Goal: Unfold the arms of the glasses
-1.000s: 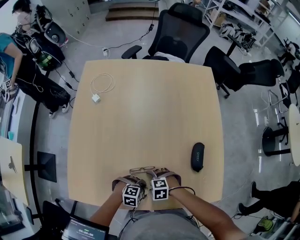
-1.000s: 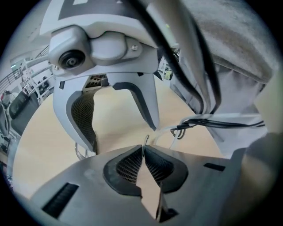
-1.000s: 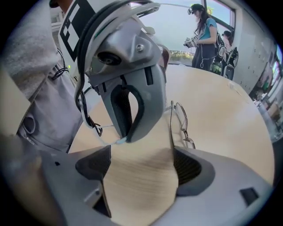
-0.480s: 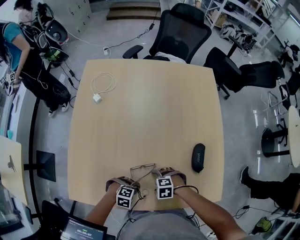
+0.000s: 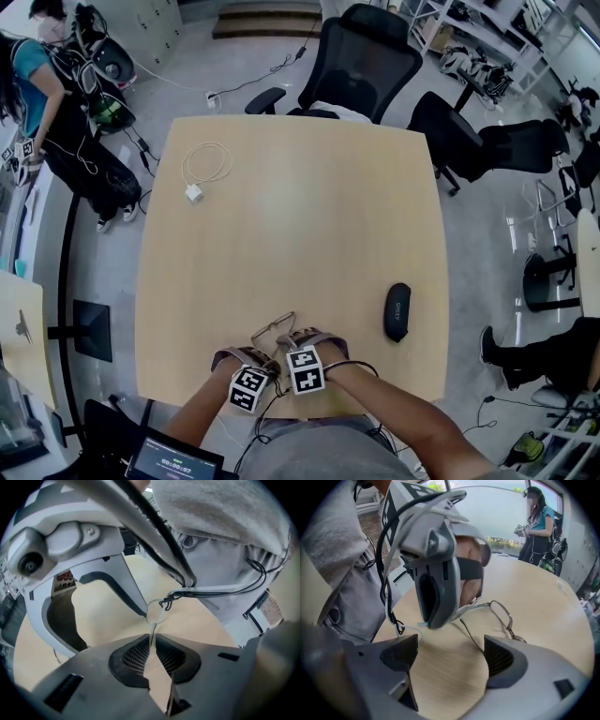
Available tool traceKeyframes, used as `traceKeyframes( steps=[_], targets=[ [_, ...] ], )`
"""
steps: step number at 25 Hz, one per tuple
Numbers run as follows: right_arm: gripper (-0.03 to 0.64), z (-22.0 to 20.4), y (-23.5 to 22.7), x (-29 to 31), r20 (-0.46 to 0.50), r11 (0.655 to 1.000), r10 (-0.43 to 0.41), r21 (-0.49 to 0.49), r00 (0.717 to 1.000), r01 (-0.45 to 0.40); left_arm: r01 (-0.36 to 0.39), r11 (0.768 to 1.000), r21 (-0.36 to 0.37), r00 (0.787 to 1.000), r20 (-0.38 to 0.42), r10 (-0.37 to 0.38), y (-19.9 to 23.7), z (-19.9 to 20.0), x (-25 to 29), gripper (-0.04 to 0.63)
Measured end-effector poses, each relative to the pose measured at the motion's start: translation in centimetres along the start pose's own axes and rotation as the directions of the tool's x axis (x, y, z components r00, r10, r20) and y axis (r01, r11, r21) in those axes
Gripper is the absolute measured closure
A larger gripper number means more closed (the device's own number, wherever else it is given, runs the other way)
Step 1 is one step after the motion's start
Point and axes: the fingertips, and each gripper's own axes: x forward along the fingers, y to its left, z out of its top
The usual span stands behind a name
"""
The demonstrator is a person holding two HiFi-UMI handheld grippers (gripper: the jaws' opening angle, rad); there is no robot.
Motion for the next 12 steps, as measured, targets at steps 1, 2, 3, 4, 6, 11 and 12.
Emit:
traceKeyframes(
  steps=[1,2,3,4,6,11,12],
  targets=[
    [0.196,-0.3,0.2,0.4,-0.013,1.0,0.021,-0.011,1.0,-0.021,0.004,1.0,0.009,1.0,0.001,-0.004,0.0,0.0,0.0,0.555],
    [0.196,-0.5,0.4,0.6,-0.021,0.999,0.039,-0.014,0.999,-0.039,0.007,1.0,0.012,1.0,0.002,-0.007,0.0,0.0,0.0,0.555],
    [0.196,-0.7,0.7,0.7,-0.025,0.999,0.053,-0.01,0.998,-0.054,0.01,1.0,0.011,1.0,0.002,-0.01,-0.1,0.0,0.0,0.555],
    [0.196,-0.9,0.9,0.6,-0.031,0.998,0.068,-0.002,0.997,-0.068,0.011,1.0,0.007,1.0,-0.001,-0.011,-0.1,-0.1,0.0,0.555],
    [0.196,-1.5,1.7,0.2,-0.05,0.995,0.097,0.013,0.994,-0.096,0.01,1.0,-0.005,1.0,-0.011,-0.01,-0.1,-0.4,-0.1,0.555],
    [0.196,-3.5,4.6,-0.6,-0.045,0.988,0.142,0.073,0.989,-0.138,-0.002,1.0,-0.026,0.999,-0.035,0.002,0.1,-1.2,-0.5,0.555],
    [0.196,-3.9,5.0,-0.7,-0.037,0.986,0.143,0.087,0.989,-0.139,-0.004,0.999,-0.031,0.999,-0.035,0.003,0.2,-1.4,-0.6,0.555]
  ],
)
